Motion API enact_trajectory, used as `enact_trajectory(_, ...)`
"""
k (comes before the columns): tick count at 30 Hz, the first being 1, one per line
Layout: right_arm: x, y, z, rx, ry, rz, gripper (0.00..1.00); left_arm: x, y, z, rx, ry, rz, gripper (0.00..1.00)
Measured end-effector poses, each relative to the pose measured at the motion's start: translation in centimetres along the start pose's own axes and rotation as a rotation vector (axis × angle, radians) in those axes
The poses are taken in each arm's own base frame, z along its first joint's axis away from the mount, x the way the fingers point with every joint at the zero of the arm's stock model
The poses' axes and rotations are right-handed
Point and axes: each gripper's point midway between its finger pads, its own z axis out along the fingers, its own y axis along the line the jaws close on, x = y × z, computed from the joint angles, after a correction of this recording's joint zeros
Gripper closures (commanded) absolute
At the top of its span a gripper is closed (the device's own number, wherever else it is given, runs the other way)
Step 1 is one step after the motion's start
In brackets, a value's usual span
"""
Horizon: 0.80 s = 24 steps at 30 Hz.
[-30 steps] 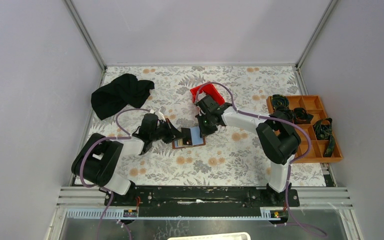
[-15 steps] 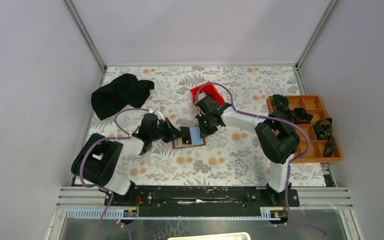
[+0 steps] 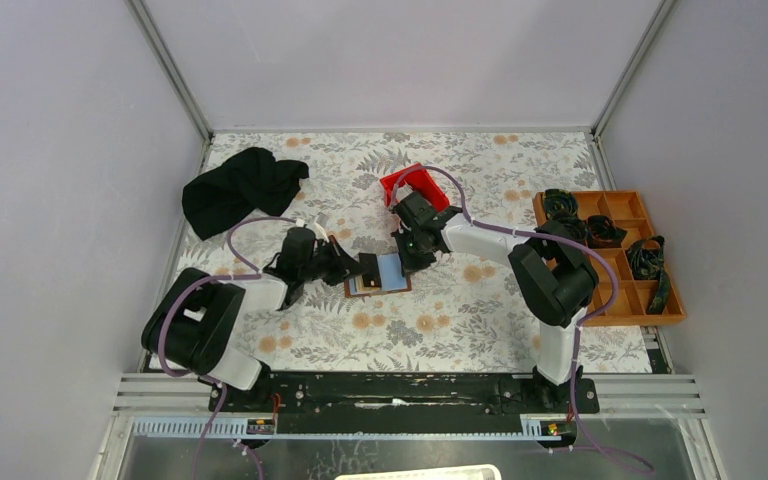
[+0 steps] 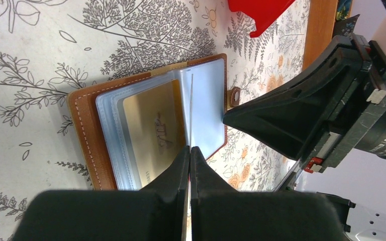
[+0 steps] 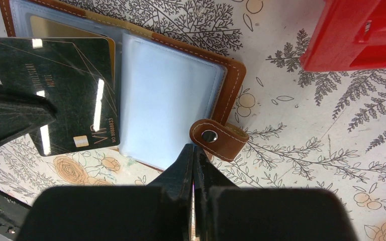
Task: Put the credit cards into the card holder
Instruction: Insert the credit card into the card holder.
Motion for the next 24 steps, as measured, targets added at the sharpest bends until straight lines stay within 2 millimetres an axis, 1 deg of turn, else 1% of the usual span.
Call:
enact_trajectory(8,0.0,0.0,0.0,0.001,0.000,0.000,1.00,0.5,0.8,0.3,-0.019,0.017,-0.020,1.00)
enact_trajectory(24,-0.2,0.1,-0.1,0.000,-0.003,-0.001,1.00,1.9,0.6,1.1,-0.017,0.048,-0.051,1.00)
